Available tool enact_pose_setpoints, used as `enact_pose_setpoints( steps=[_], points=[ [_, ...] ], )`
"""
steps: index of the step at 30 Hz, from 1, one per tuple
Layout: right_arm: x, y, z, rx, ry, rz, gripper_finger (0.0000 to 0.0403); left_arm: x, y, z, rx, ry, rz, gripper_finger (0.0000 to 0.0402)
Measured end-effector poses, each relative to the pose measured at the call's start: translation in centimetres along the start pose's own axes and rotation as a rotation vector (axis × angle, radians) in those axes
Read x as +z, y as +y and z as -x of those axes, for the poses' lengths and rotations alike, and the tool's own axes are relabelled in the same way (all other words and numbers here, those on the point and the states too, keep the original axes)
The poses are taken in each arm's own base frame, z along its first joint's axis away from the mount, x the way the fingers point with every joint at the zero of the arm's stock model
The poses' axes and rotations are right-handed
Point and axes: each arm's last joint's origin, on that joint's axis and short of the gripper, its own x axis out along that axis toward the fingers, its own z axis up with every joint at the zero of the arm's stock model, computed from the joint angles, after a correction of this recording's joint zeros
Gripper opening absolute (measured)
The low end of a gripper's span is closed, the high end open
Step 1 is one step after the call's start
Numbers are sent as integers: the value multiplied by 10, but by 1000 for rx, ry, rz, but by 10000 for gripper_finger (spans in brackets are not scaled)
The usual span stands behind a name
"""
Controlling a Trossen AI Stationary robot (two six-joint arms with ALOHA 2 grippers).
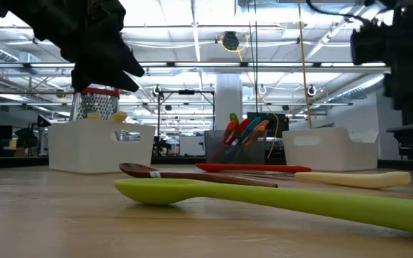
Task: Pick & Place Kitchen Items
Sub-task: Put the yellow table knife into the left white bin
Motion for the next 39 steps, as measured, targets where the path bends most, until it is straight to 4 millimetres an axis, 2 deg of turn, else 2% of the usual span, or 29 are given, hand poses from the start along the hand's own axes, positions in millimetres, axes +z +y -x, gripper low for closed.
enact_pose_setpoints(
  steps=[7, 15, 23, 31, 39],
  points=[
    [-21, -7, -9, -167, 338, -385, 105, -1, 1, 0, 8, 10, -45, 179],
    [-29, -3, -15, -272, 380, -578, 105, -1, 1, 0, 9, 9, -63, 179],
    [-39, 7, -17, -282, 366, -655, 105, -1, 1, 0, 12, 8, -72, 179],
    [-49, 24, -23, -221, 327, -703, 105, -1, 1, 0, 13, 7, -91, 179],
    [-62, 30, -35, -311, 330, -731, 105, 4, 6, -3, 38, -8, -79, 179]
  ],
)
